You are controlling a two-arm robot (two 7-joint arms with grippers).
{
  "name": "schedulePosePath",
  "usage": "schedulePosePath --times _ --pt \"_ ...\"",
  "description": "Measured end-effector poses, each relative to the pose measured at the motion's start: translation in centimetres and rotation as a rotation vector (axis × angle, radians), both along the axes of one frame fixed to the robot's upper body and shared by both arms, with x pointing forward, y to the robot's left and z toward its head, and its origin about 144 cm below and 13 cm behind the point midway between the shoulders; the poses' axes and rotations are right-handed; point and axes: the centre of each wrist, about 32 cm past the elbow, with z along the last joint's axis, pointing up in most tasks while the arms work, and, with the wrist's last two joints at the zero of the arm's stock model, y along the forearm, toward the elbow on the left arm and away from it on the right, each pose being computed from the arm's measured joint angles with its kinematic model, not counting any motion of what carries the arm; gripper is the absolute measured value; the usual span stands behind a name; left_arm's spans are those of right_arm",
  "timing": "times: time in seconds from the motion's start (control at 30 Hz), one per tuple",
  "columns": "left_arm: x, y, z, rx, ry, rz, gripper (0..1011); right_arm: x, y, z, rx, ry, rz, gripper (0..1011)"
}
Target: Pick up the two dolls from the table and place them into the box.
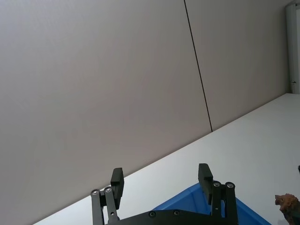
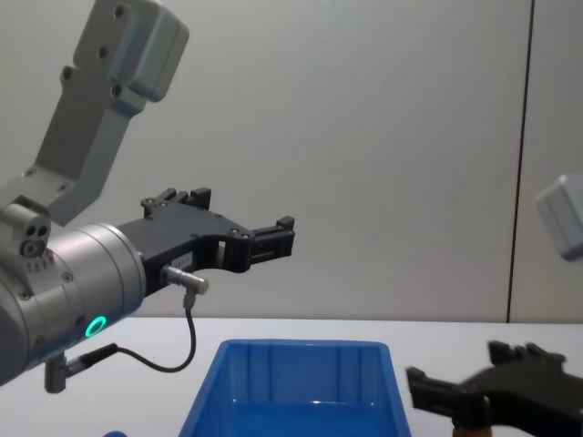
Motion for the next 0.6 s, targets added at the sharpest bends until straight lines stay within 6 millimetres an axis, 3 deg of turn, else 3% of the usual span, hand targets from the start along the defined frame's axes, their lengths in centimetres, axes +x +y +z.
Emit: schedulePosePath --times 0.6 --pt "0.0 0.0 0.0 0.000 0.000 0.000 1001 -2.2 -0.2 -1.0 -0.039 0.075 -0.084 1001"
